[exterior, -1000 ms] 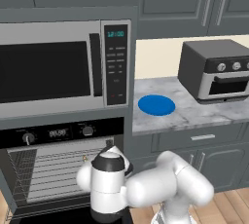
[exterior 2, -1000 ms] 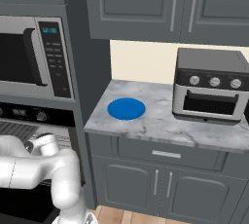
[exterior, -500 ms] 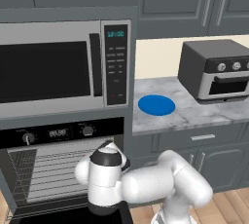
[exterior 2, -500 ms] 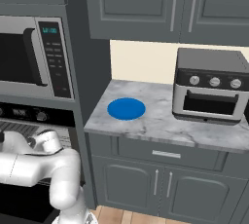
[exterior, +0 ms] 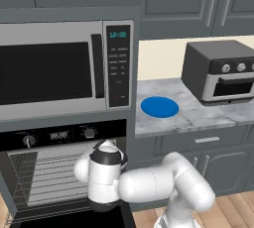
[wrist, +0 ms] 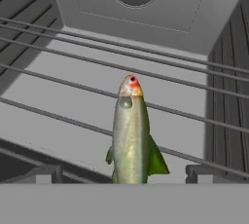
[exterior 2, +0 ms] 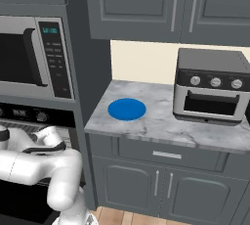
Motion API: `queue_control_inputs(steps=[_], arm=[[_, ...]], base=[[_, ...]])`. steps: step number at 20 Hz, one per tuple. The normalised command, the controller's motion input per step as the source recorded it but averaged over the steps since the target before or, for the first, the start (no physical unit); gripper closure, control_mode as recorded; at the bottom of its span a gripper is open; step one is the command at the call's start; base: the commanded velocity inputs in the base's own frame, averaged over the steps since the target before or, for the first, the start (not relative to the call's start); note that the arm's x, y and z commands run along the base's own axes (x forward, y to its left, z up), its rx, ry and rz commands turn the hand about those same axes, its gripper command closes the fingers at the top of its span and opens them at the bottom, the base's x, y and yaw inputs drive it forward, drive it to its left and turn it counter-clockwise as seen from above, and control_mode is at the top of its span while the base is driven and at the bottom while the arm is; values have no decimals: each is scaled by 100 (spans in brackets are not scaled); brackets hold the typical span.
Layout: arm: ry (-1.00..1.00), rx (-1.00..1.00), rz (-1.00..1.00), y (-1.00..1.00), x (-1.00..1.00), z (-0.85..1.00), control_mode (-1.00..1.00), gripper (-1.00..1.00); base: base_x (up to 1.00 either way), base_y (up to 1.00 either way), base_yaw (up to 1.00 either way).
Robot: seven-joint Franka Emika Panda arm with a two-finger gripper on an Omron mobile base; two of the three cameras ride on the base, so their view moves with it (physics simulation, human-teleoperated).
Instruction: Take the fish from the oven and place it on the plate on the counter.
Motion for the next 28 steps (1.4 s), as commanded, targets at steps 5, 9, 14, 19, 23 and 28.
queue_control_inputs(steps=[5,9,14,19,23,28], arm=[[0,1,0,0,28,-1,-100,-100],[0,0,0,0,11,-12,-100,-100],[1,1,0,0,12,-25,-100,-100],[7,9,0,0,22,-27,-100,-100],[20,14,0,0,25,-44,-100,-100],[44,16,0,0,9,-59,-100,100]], base=[[0,0,0],[0,0,0],[0,0,0],[0,0,0],[0,0,0],[0,0,0]])
